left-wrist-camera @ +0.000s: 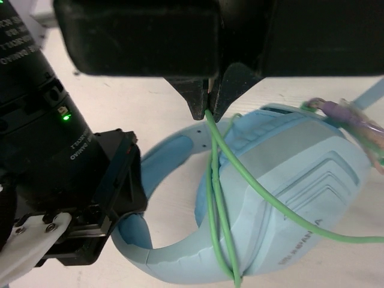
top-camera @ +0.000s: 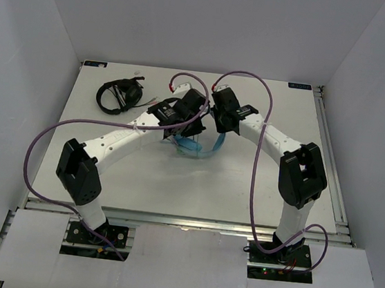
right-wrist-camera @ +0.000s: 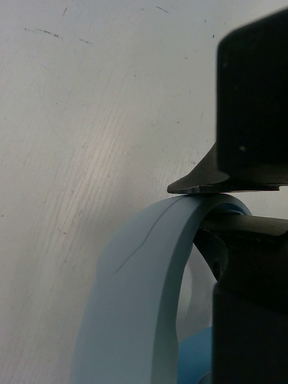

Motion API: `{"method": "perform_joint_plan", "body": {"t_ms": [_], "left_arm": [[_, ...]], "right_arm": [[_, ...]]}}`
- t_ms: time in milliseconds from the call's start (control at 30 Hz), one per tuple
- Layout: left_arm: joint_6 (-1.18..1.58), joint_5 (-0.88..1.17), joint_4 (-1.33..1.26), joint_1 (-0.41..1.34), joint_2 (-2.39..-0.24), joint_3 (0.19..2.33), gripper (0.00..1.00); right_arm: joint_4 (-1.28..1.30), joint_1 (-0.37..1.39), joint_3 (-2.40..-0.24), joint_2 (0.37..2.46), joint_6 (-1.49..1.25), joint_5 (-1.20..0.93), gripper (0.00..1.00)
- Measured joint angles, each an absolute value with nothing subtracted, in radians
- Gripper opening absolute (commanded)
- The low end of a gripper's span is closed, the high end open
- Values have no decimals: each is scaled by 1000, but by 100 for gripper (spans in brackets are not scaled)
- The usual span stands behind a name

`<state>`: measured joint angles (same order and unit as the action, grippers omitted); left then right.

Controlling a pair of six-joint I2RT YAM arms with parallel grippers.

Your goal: Wrap the headphones

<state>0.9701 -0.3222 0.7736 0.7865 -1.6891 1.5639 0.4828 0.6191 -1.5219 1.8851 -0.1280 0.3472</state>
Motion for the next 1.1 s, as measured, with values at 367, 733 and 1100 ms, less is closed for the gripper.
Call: {"method": "perform_joint_plan", "body": {"t_ms": [367, 733, 1100], "left_arm": [[738, -789, 821, 1002, -1797, 1611, 10], [452, -1149, 634, 1089, -1789, 1454, 10], [10, -1194, 236, 1134, -1675, 1209, 5]], "right_arm": [[511, 615, -1520, 1891, -124, 308, 8], [503, 587, -1507, 1892, -124, 229, 8], [497, 553, -1507, 1892, -73, -6, 8]]}}
